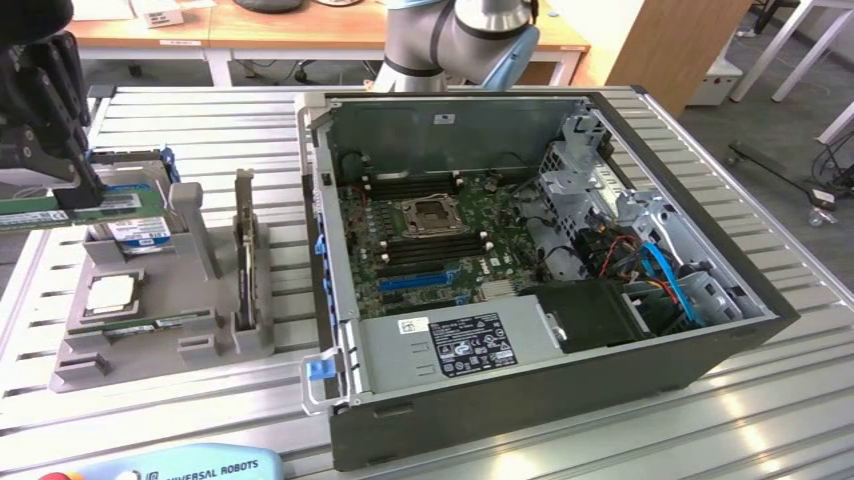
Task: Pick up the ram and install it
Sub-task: 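Pick up the ram and move it above insertion slot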
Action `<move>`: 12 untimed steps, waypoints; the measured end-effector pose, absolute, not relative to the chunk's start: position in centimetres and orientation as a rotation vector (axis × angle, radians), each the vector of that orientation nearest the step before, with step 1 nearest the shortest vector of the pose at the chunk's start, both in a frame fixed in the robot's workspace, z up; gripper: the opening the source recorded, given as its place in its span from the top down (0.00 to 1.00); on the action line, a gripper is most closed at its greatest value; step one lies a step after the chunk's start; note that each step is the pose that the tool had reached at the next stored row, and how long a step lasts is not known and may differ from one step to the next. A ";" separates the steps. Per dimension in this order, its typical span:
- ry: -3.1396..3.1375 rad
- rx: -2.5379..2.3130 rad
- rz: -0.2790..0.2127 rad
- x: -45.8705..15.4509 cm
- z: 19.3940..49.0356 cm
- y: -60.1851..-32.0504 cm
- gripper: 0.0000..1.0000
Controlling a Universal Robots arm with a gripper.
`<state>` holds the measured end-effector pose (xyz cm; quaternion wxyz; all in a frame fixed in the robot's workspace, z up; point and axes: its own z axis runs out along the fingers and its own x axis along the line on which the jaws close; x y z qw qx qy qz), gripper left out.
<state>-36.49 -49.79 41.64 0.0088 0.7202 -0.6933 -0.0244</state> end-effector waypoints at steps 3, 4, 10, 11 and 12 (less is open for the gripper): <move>-2.165 2.251 -0.077 -36.0 41.6 -49.8 0.89; -2.165 2.251 -0.077 -35.8 41.6 -49.8 0.89; -2.165 2.252 -0.078 -34.6 41.6 -49.8 0.89; -2.164 2.253 -0.078 -34.4 41.6 -49.8 0.89; -2.164 2.254 -0.078 -34.1 41.6 -49.8 0.89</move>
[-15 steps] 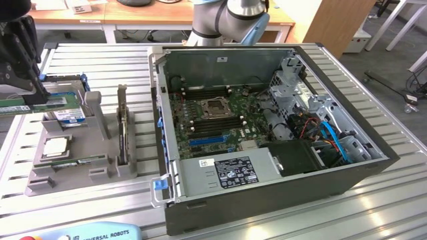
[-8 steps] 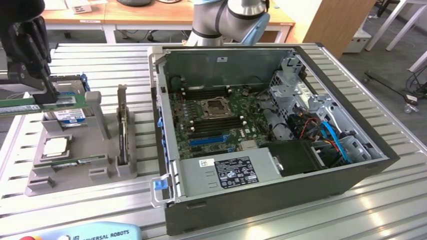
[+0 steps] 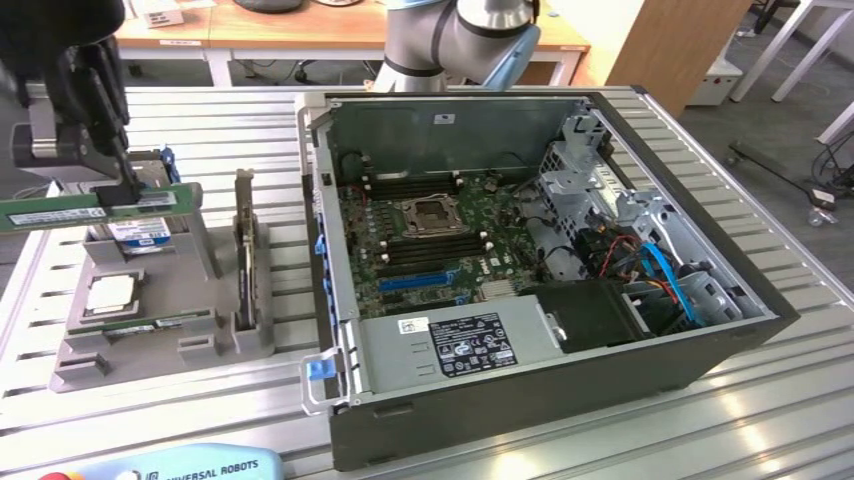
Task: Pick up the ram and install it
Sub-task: 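Pick up the ram and move it above insertion slot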
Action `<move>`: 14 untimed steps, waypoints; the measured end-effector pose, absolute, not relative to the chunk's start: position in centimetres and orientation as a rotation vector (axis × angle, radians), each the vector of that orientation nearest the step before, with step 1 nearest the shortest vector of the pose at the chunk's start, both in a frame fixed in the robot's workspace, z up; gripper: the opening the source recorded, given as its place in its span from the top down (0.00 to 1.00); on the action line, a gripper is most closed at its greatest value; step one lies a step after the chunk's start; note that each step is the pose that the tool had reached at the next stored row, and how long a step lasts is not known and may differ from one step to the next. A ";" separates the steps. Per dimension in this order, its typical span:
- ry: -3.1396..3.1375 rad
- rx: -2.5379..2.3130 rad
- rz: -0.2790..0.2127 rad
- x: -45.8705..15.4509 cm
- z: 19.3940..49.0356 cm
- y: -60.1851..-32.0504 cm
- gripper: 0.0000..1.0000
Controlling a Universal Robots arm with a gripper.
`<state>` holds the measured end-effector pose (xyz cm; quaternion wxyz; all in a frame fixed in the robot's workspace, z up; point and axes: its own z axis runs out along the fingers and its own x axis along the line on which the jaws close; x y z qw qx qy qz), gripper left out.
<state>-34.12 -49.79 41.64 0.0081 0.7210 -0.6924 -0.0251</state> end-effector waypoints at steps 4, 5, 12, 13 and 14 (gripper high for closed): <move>-2.163 2.255 -0.079 -33.2 41.6 -49.8 0.89; -2.163 2.256 -0.080 -33.0 41.6 -49.8 0.89; -2.162 2.259 -0.082 -31.1 41.6 -49.8 0.89; -2.161 2.259 -0.082 -30.8 41.6 -49.8 0.89; -2.161 2.260 -0.082 -30.6 41.6 -49.8 0.89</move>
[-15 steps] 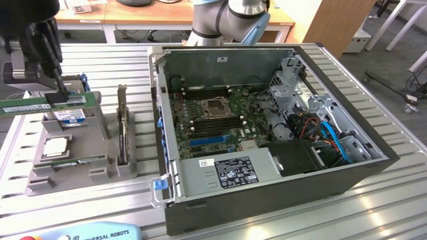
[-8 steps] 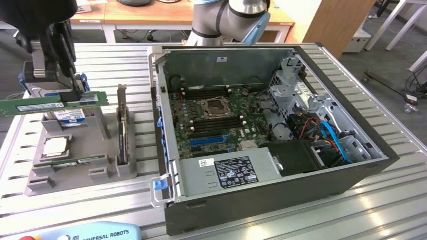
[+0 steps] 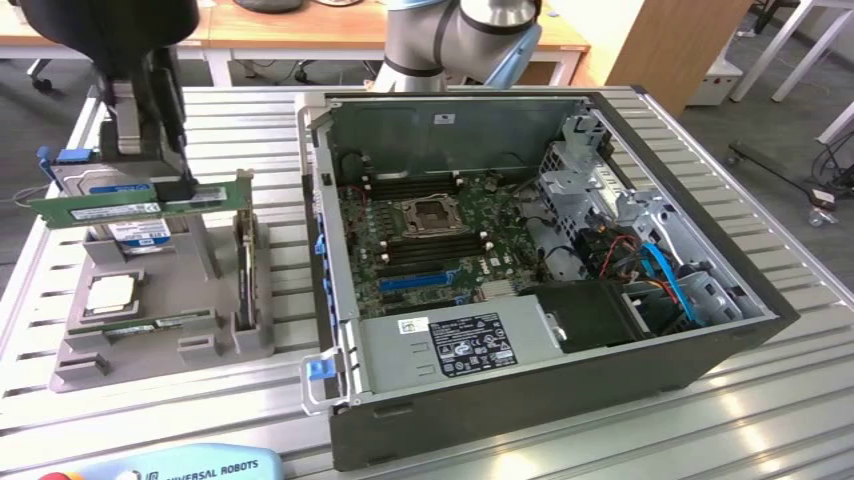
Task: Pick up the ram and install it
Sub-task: 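Pick up the ram and move it above insertion slot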
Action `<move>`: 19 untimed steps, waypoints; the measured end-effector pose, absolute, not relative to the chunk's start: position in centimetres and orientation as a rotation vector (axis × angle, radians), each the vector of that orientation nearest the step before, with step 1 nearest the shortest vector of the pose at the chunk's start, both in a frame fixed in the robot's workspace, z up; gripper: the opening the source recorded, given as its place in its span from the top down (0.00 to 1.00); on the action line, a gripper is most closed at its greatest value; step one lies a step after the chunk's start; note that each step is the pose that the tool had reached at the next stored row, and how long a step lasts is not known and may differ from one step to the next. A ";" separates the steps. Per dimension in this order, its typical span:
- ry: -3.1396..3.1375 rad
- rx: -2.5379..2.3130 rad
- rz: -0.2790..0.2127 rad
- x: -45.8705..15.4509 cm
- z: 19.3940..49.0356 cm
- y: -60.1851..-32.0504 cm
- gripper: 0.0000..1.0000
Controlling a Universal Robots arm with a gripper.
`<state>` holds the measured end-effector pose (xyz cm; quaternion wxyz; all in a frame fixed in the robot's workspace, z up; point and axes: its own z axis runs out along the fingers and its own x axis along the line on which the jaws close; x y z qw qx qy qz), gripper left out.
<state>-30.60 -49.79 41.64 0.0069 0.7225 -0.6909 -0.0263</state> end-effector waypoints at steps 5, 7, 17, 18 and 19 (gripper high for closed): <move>-2.159 2.262 -0.083 -29.4 41.6 -49.8 0.89; -2.159 2.263 -0.083 -29.0 41.6 -49.8 0.89; -2.156 2.267 -0.085 -26.9 41.6 -49.8 0.89; -2.156 2.267 -0.085 -26.6 41.6 -49.8 0.89; -2.155 2.267 -0.085 -26.4 41.6 -49.8 0.89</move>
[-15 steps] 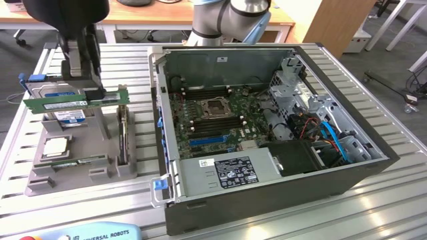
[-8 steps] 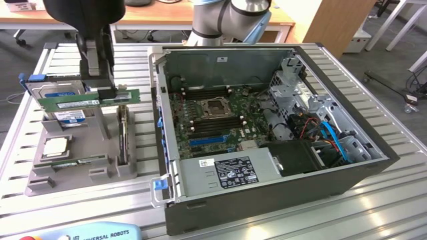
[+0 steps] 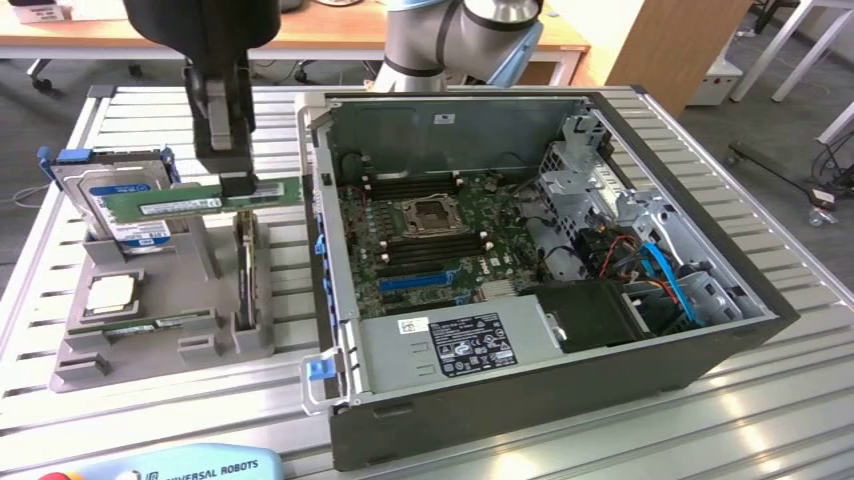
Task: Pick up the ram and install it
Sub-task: 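Pick up the ram and move it above insertion slot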
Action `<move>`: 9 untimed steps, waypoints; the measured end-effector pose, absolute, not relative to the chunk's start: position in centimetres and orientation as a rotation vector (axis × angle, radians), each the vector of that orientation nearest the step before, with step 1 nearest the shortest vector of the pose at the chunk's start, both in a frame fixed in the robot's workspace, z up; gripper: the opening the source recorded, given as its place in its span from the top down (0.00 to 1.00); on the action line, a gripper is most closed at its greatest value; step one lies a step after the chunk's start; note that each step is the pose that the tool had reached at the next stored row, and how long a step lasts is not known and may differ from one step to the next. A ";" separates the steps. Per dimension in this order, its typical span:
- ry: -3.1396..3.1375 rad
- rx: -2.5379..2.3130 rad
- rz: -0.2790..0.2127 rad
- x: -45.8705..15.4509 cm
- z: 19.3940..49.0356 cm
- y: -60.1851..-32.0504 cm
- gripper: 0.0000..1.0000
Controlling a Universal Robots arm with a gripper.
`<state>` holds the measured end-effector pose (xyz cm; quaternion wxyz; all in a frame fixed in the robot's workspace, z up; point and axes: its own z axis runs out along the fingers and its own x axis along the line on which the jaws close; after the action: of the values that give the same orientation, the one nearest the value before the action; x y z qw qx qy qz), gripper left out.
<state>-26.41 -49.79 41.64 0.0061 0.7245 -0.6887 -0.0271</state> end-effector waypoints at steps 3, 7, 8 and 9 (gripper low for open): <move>-2.154 2.269 -0.085 -25.8 41.6 -49.8 0.89; -2.153 2.271 -0.086 -25.0 41.6 -49.8 0.89; -2.152 2.271 -0.086 -24.8 41.6 -49.8 0.89; -2.152 2.272 -0.086 -24.6 41.6 -49.8 0.89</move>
<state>-24.57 -49.79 41.64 0.0058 0.7257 -0.6874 -0.0274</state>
